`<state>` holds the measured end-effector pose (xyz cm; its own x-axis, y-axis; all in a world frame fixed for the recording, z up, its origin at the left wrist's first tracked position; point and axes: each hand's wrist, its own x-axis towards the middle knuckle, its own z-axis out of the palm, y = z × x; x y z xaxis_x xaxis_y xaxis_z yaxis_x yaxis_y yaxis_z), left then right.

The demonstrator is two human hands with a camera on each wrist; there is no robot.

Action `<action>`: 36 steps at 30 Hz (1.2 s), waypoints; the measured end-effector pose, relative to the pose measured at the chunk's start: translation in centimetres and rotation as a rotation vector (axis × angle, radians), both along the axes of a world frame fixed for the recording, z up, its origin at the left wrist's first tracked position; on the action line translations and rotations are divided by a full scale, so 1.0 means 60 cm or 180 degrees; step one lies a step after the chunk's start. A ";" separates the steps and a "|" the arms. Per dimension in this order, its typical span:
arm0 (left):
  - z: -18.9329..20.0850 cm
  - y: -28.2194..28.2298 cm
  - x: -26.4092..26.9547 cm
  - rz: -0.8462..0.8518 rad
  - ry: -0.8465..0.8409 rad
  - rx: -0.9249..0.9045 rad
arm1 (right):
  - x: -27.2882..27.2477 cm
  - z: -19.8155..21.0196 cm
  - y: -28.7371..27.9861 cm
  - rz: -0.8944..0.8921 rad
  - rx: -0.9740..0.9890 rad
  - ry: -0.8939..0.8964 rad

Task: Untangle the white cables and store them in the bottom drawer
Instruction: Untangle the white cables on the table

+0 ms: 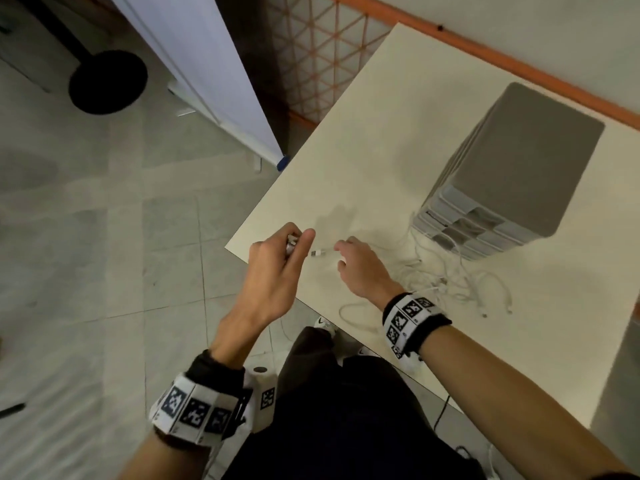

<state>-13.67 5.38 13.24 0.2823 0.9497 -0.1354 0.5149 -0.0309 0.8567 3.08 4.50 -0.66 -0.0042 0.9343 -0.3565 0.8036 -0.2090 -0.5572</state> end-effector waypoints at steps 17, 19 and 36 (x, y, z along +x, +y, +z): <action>-0.047 0.049 0.136 0.0508 -0.1205 -0.0676 | 0.060 0.124 -0.042 -0.1283 0.2227 0.0853; -0.045 0.042 0.168 0.0256 -0.1280 -0.0642 | 0.069 0.147 -0.058 -0.1333 0.2370 0.0958; -0.002 0.059 0.194 0.0401 -0.1732 -0.0290 | 0.096 0.115 -0.135 -0.1311 0.1125 0.1285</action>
<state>-2.01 8.94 13.10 0.2196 0.9719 -0.0849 -0.0069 0.0885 0.9960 8.82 -3.58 6.25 0.3085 0.9483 -0.0743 0.4120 -0.2036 -0.8882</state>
